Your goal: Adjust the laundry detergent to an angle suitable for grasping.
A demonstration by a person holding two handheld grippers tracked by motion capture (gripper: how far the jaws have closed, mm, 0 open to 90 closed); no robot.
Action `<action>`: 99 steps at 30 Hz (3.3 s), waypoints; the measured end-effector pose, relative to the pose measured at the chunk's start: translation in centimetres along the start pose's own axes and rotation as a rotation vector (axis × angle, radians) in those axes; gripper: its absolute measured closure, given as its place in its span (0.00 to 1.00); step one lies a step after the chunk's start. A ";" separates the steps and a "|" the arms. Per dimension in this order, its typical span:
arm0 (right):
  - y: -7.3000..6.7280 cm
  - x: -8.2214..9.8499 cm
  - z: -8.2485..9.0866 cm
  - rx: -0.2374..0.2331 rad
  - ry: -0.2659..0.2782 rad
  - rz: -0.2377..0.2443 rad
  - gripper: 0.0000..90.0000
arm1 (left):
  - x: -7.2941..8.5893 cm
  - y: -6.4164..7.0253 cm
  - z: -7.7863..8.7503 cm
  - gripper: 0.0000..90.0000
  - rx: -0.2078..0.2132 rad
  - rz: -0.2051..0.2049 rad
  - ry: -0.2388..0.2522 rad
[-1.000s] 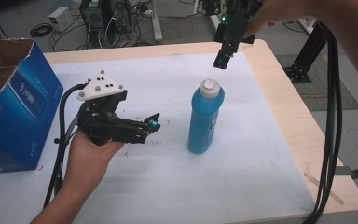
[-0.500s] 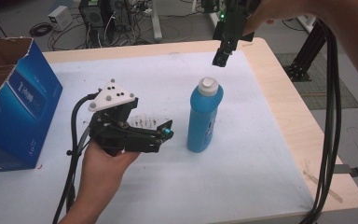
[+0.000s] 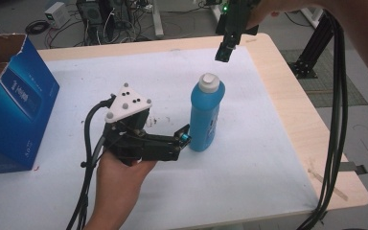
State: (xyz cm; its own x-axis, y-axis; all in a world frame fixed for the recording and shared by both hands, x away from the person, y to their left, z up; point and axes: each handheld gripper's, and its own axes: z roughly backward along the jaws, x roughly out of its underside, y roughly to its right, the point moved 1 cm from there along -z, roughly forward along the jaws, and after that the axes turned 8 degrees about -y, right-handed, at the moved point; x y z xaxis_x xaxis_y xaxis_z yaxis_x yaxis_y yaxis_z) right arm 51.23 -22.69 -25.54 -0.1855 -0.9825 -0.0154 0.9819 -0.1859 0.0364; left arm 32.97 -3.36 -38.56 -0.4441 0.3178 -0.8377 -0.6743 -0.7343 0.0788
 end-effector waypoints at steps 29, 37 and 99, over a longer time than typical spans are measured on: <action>0.1 0.2 0.0 0.002 0.010 -0.004 0.12 | -1.1 3.4 -2.5 0.02 -0.001 0.037 0.009; 0.1 0.1 0.0 0.001 0.009 -0.006 0.12 | -1.6 3.8 -3.8 0.02 -0.003 0.028 0.008; 0.2 -0.1 -0.1 0.005 0.011 -0.003 0.12 | -1.7 4.2 -6.0 0.42 -0.046 -0.007 0.058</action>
State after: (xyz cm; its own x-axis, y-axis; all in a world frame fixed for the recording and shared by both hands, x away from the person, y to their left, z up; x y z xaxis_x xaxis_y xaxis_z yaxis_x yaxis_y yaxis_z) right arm 51.48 -22.65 -25.65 -0.1883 -0.9817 -0.0269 0.9810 -0.1893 0.0414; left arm 34.43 -10.56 -40.01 -0.4035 0.2883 -0.8684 -0.6487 -0.7594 0.0493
